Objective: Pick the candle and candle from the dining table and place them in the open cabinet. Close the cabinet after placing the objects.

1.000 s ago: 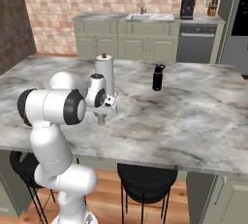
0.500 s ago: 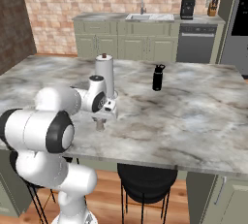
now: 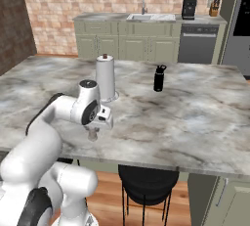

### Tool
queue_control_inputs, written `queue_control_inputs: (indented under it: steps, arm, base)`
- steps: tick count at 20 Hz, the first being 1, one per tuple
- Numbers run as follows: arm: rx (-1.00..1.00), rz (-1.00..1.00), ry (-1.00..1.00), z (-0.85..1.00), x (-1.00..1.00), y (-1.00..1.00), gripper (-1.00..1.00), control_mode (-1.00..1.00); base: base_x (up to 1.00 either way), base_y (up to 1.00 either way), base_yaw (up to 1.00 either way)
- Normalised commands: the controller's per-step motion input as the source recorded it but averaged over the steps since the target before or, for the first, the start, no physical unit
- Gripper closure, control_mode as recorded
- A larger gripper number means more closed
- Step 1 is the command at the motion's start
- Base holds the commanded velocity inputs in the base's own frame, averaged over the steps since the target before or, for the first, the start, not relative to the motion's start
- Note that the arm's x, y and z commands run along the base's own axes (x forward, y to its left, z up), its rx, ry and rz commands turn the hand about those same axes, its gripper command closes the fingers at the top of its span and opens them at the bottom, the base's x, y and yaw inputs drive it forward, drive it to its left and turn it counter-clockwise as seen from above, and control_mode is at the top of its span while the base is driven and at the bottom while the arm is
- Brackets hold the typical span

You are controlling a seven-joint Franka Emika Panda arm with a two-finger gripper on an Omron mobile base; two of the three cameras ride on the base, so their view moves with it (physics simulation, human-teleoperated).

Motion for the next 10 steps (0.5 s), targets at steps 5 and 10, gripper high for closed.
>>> queue_control_inputs:
  steps: [5,10]
  arm:
    - [0.0,0.04,-0.02,0.79,-1.0,0.0,1.0,-1.0]
    - [0.0,0.0,-0.03,0.78,-0.99,0.0,1.0,-1.0]
  base:
    - [0.0,0.0,0.0]
    - [0.0,0.0,0.0]
